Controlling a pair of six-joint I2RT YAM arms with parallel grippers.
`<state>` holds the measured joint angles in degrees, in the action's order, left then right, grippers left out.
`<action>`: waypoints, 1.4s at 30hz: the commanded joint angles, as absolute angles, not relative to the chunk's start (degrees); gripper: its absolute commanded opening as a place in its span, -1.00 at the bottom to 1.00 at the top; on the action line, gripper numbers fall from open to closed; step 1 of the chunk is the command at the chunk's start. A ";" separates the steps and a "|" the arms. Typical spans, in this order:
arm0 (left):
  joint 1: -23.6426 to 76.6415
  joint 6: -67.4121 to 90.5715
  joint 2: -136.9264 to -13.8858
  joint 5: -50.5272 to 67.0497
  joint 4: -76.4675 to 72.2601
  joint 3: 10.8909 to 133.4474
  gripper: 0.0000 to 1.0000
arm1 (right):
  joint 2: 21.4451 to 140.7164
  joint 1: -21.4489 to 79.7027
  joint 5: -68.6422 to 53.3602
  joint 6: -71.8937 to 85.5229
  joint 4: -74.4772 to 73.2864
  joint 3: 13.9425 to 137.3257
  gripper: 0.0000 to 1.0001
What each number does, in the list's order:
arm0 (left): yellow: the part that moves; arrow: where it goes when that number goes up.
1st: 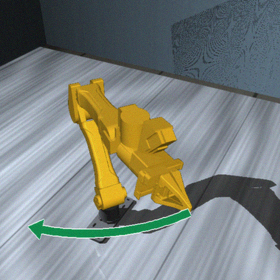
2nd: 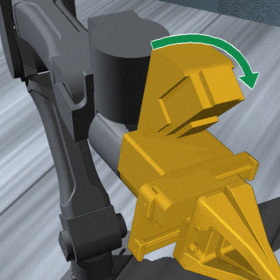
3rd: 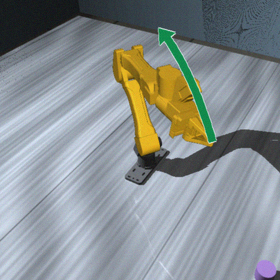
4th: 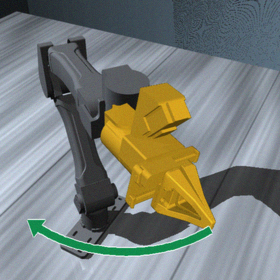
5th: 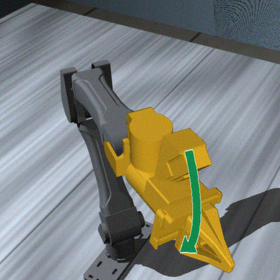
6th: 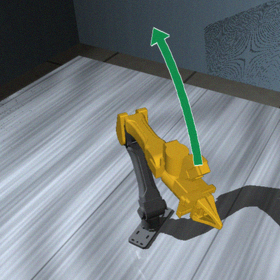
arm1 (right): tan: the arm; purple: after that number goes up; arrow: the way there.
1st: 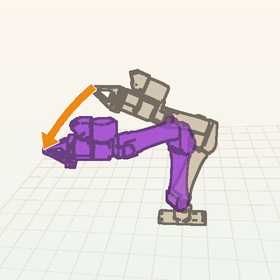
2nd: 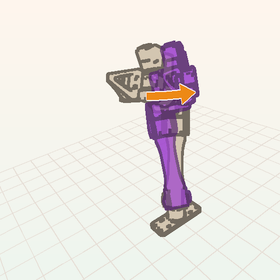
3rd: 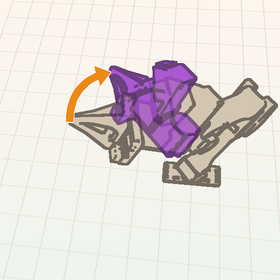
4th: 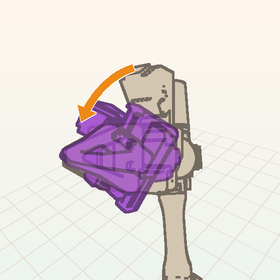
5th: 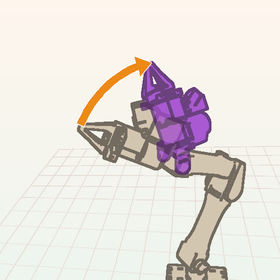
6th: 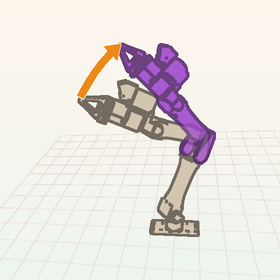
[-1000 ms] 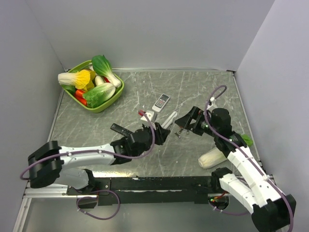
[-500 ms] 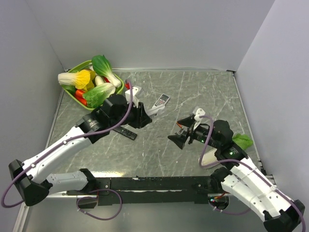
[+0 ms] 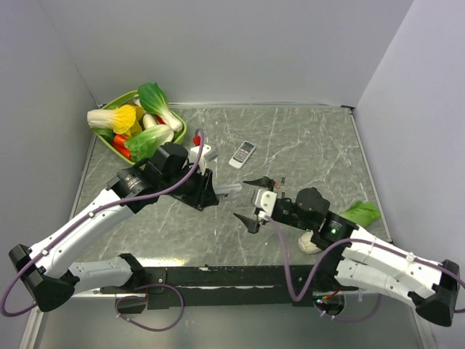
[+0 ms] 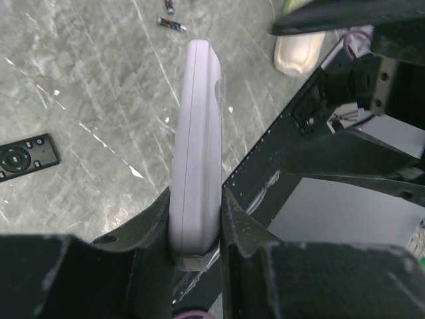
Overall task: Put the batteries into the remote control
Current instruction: Adjust the remote control.
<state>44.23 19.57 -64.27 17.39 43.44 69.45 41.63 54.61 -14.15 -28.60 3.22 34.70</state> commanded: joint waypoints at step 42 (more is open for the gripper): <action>44.12 17.58 -65.48 24.00 44.65 72.07 -0.98 | 61.00 62.75 -10.02 -39.99 8.62 45.53 0.36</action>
